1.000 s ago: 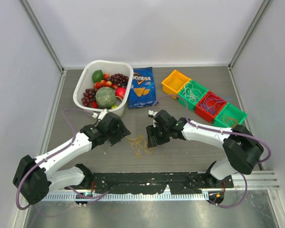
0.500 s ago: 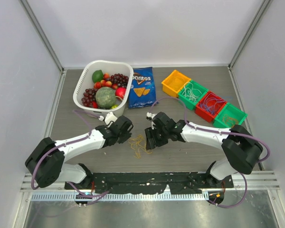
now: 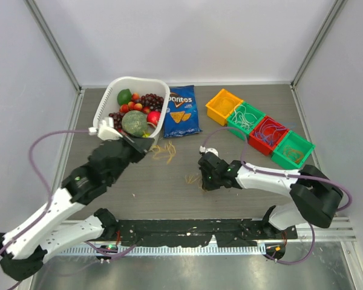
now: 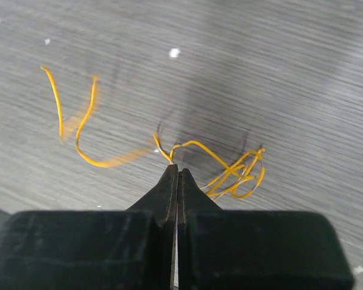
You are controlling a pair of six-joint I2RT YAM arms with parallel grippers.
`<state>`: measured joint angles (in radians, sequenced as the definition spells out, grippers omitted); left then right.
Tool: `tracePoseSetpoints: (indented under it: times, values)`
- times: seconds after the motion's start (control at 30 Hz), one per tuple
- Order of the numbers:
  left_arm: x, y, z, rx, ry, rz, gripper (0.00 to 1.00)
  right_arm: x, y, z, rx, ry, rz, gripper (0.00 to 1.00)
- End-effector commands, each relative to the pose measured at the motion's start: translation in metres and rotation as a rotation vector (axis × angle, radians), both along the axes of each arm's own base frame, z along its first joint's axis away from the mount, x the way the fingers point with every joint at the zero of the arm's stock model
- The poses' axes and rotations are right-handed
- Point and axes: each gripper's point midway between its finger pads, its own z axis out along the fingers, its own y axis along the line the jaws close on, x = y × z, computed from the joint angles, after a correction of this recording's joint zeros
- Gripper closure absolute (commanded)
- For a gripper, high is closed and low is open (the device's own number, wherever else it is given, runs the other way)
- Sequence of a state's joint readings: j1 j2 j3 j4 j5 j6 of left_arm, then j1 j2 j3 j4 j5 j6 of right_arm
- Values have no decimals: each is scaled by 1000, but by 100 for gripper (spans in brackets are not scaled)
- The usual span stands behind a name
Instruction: Untangle the cables
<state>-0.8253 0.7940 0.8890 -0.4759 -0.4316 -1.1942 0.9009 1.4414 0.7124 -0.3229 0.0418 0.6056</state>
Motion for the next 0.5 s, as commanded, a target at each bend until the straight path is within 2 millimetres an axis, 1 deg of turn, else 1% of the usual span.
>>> tracePoseSetpoints:
  times: [0.0, 0.03, 0.07, 0.1, 0.13, 0.2, 0.23, 0.27, 0.3, 0.33, 0.37, 0.4, 0.43, 0.47]
  values:
    - [-6, 33, 135, -47, -349, 34, 100, 26, -36, 23, -72, -166, -213, 99]
    - [-9, 34, 159, -39, -404, 23, 100, 25, -43, 25, -92, -173, -227, 99]
    - [-12, 36, 182, -38, -451, 8, 100, 29, -52, 31, -112, -204, -255, 99]
    - [-13, 33, 196, -12, -483, -14, 100, 31, -56, 35, -122, -219, -270, 99]
    - [-15, 32, 215, 2, -517, -33, 100, 33, -67, 39, -147, -238, -298, 99]
    - [-18, 27, 241, 26, -567, -74, 100, 35, -71, 46, -150, -243, -297, 98]
    - [-19, 24, 250, 30, -582, -93, 100, 35, -70, 49, -147, -243, -275, 94]
    - [-21, 20, 259, 33, -606, -117, 100, 32, -69, 51, -141, -232, -252, 88]
    - [-21, 15, 264, 36, -624, -138, 100, 32, -66, 57, -134, -238, -224, 72]
    - [-22, 12, 268, 32, -638, -152, 100, 28, -65, 61, -126, -223, -201, 61]
    - [-22, 9, 268, 37, -641, -164, 100, 29, -59, 73, -100, -229, -176, 42]
    - [-21, 7, 266, 43, -644, -172, 100, 28, -56, 86, -68, -241, -163, 36]
    - [-21, 4, 263, 50, -641, -181, 100, 29, -46, 104, -19, -254, -122, 31]
    - [-19, 2, 256, 59, -630, -188, 100, 29, -41, 124, 36, -283, -110, 28]
